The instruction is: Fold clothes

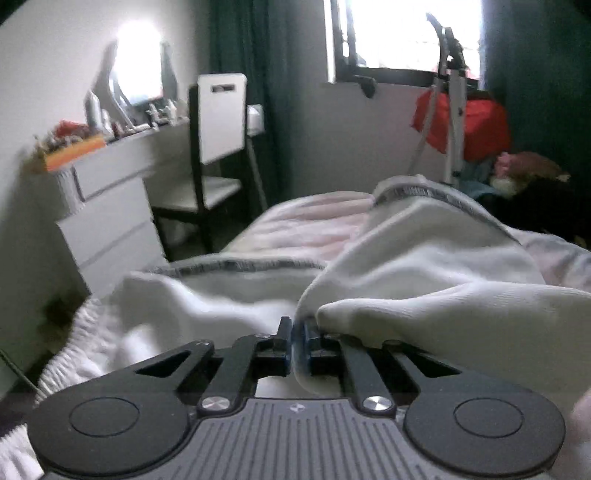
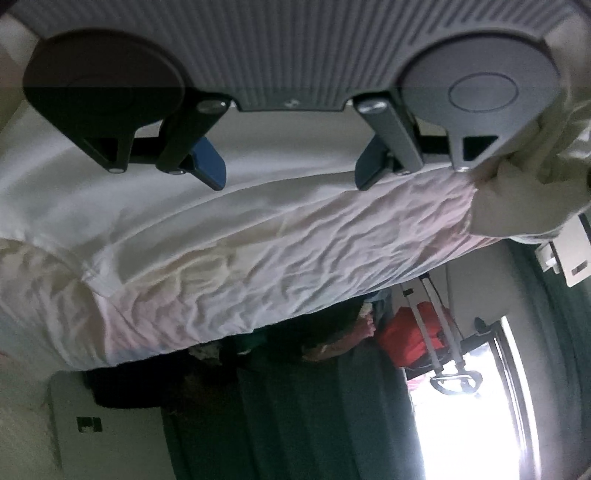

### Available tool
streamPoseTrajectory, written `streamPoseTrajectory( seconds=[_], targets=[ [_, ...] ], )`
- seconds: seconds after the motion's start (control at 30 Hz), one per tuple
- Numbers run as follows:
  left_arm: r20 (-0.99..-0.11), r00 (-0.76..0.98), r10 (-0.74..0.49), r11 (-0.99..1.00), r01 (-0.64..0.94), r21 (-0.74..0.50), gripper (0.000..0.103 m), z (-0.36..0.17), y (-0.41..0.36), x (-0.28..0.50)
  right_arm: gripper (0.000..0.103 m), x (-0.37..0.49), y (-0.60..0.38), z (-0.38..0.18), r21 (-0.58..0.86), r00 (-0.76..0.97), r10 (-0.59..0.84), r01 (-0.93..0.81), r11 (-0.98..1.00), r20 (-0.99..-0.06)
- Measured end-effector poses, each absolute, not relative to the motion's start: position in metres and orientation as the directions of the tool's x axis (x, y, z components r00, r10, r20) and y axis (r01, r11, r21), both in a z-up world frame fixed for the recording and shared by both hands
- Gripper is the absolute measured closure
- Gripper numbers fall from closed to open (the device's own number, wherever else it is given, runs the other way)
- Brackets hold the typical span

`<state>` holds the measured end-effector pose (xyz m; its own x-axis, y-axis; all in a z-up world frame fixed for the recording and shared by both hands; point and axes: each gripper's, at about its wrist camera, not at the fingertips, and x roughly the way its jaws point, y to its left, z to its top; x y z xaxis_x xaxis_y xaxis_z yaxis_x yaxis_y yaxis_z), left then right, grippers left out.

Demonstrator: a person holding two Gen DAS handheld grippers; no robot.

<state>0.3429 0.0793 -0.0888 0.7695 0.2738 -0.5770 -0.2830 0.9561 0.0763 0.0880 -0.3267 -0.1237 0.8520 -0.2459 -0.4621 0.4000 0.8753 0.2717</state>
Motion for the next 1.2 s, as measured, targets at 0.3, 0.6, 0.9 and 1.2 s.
streamPoseTrajectory(
  seconds=[0.3, 0.6, 0.9, 1.2],
  targets=[
    [-0.507, 0.859, 0.072, 0.992, -0.114, -0.052, 0.045, -0.054, 0.059, 0.258, 0.024, 0.085, -0.315, -0.118, 0.293, 0.883, -0.186, 0.332, 0.897, -0.431],
    [-0.406, 0.897, -0.173, 0.984, 0.141, -0.107, 0.037, -0.035, -0.005, 0.140, 0.024, 0.071, -0.304, -0.102, 0.256, 0.913, -0.179, 0.284, 0.924, -0.367],
    [-0.403, 0.871, -0.280, 0.960, 0.261, -0.103, 0.029, -0.045, -0.021, 0.055, 0.024, 0.037, -0.285, -0.088, 0.221, 0.936, -0.142, 0.221, 0.950, -0.323],
    [-0.398, 0.884, -0.244, 0.970, 0.219, -0.106, 0.015, -0.046, 0.012, 0.041, 0.025, 0.024, -0.240, -0.090, 0.031, 0.945, -0.149, 0.166, 0.986, -0.291]
  ],
)
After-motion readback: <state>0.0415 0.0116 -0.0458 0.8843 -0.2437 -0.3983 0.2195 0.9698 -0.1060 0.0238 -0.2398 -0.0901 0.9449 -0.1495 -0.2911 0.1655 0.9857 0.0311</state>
